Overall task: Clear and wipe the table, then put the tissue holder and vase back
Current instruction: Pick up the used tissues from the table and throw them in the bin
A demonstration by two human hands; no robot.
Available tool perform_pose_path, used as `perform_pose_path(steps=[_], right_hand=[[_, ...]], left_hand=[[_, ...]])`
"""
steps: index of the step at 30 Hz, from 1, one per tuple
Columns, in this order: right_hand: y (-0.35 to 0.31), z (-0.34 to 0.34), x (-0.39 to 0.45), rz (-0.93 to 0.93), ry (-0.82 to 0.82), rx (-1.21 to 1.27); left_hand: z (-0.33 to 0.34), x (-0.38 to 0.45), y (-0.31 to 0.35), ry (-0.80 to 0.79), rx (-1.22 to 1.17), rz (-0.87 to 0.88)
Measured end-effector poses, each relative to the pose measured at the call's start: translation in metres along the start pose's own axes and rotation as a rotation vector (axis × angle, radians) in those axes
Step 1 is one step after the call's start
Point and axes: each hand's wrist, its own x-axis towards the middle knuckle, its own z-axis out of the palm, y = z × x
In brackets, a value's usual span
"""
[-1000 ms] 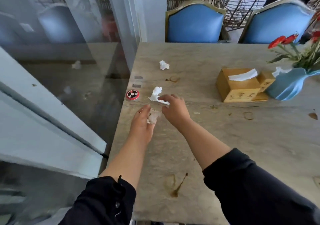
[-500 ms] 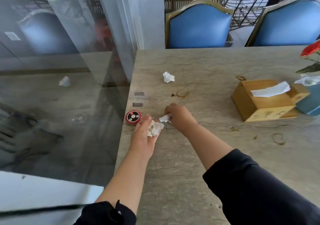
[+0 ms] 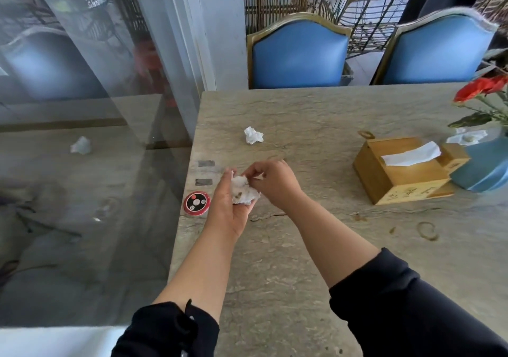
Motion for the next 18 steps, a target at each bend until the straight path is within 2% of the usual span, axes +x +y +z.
perform_pose_path(steps=[2, 4, 6, 9, 18], right_hand=[[0.001, -0.002, 0.009, 0.006, -0.045, 0.041], [0.001, -0.005, 0.022, 0.034, 0.018, 0.137], [0.006, -0.004, 0.042, 0.058, 0.097, 0.118], [0.016, 0.004, 0.076, 0.028, 0.117, 0.002], [0.026, 0.027, 0.124, -0.048, -0.109, -0.506]], left_hand=[[0.002, 0.010, 0.005, 0.029, 0.056, 0.009], [0.001, 0.023, 0.012, 0.079, 0.056, 0.033], [0.002, 0.035, 0.020, 0.107, 0.063, 0.052], [0.003, 0.054, 0.029, 0.102, 0.114, 0.043], [-0.002, 0.084, 0.041, 0.080, 0.177, 0.055]])
